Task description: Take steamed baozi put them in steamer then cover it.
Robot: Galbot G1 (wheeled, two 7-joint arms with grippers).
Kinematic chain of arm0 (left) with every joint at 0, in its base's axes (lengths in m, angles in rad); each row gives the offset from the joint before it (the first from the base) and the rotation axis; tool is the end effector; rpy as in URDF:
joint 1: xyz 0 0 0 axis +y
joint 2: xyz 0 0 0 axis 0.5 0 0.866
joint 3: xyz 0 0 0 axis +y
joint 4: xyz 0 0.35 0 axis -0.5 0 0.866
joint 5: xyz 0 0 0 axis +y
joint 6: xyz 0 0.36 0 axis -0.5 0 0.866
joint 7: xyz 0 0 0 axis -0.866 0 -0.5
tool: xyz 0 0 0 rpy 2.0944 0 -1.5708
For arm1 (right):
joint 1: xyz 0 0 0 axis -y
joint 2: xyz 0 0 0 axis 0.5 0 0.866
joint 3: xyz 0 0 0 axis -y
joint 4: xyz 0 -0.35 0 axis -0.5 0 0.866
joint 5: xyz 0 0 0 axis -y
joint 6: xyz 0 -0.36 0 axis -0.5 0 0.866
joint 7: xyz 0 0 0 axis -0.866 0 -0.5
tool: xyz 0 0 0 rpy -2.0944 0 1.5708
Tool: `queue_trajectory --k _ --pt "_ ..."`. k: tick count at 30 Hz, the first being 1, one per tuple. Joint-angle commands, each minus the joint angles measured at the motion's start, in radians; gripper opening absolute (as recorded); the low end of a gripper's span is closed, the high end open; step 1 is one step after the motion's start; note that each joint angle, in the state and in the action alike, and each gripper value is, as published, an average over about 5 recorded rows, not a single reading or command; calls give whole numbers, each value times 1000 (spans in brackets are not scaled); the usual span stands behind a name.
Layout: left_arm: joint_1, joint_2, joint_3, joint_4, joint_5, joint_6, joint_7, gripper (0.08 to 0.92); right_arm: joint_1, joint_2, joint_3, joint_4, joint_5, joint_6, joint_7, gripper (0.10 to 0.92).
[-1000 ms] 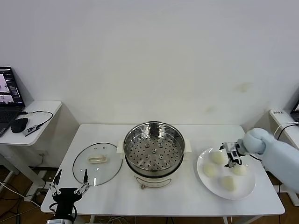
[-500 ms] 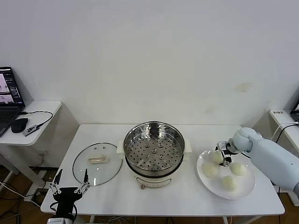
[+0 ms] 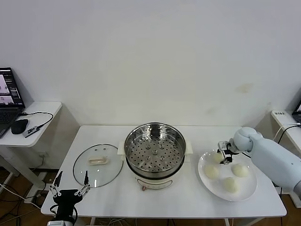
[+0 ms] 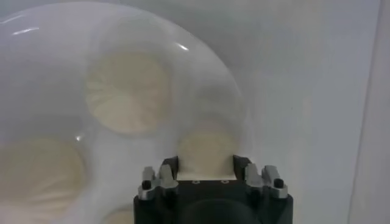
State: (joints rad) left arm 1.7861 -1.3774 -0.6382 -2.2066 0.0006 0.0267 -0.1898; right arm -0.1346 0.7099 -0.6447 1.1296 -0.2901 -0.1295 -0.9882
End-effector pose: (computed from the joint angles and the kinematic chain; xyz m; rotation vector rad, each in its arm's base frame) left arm 0.1270 0.0587 -0.2879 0.2392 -3.0151 -0.3545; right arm 0.5174 -0.1868 -0.2389 1.1329 -1.3946 1.4926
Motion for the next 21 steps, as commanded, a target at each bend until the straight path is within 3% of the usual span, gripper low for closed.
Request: queue_trajectory --k 1,12,21 --pt "0 1 0 -1 0 -1 0 823 9 -35 -7 42 24 1 -16 539" --pt "-1 18 14 -3 -8 0 1 823 247 -220 -150 233 203 -17 -23 551" --pt "-6 35 29 -12 -20 1 4 823 643 -196 -424 353 401 -48 -22 552"
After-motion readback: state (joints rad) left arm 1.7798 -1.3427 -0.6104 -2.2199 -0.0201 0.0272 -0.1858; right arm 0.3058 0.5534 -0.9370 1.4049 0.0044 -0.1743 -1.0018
